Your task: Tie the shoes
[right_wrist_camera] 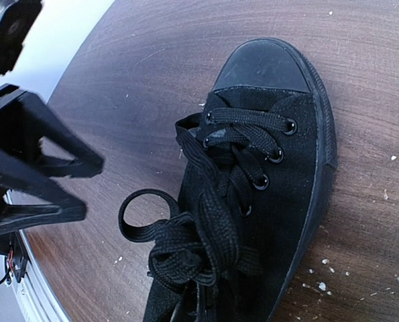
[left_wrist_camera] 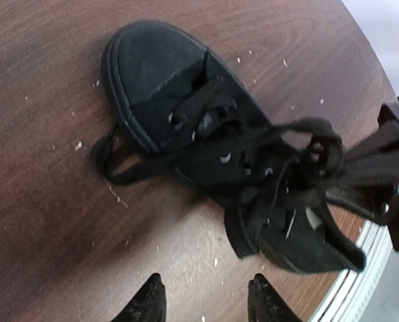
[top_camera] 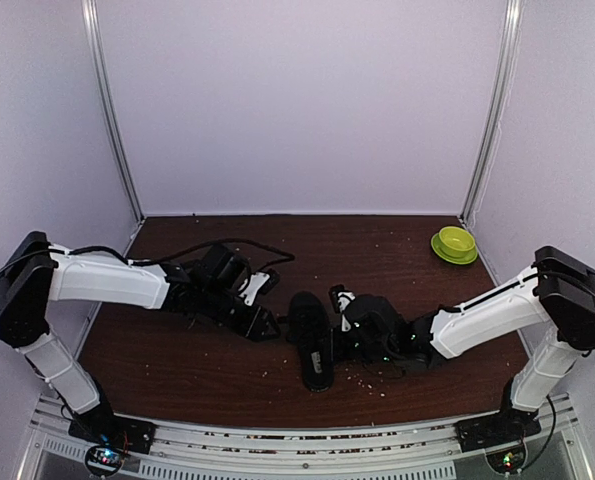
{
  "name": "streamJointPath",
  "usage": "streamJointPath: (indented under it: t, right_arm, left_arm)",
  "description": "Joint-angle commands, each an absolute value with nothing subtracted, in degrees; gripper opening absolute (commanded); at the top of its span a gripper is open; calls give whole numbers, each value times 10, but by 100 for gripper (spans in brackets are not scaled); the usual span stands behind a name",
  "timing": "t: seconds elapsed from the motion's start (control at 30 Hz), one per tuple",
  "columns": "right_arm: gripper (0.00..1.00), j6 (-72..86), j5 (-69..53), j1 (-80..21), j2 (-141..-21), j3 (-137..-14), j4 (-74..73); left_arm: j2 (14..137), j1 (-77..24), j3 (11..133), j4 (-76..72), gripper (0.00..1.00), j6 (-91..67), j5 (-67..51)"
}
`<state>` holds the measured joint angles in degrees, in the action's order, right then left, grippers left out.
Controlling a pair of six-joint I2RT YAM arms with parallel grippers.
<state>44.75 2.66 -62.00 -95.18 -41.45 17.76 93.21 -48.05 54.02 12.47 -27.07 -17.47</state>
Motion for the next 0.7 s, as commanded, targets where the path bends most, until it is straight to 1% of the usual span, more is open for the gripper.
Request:
streamJointPath:
  t: [0.0,0.1,0.23,0.3,0.37,0.43,0.6,0.63,0.67]
  right_arm:
    - [0,443,24,-619,-963,-428,174]
    - [0,442,24,-619,-964,-428,175]
    - [0,441,25,-619,-968,-431,176]
    - [0,440,24,-619,-969,-432,176]
    - [0,440,24,-619,-971,-434,175]
    - [0,438,24,-619,-973,-436,173]
    - [0,438,25,-619,-974,-439,172]
    - [0,438,27,-618,-973,-438,170]
    - [0,438,28,-618,-972,-438,168]
  left_arm:
    - [962,-475,560,0,47,-365,-174]
    - [995,-475,569,-20,51,-383,-190]
    - [1027,-475,586,-12,52,-385,-200]
    - [1037,-475,590,-6,50,-384,-204]
    - [1040,-475,588,-10,47,-385,-214]
    - [1041,-475,585,-16,40,-386,-224]
    - [1028,-475,571,-11,4,-398,-239]
    - [1018,-475,567,-11,0,-402,-238]
    - [1006,-475,560,-12,0,-406,-235]
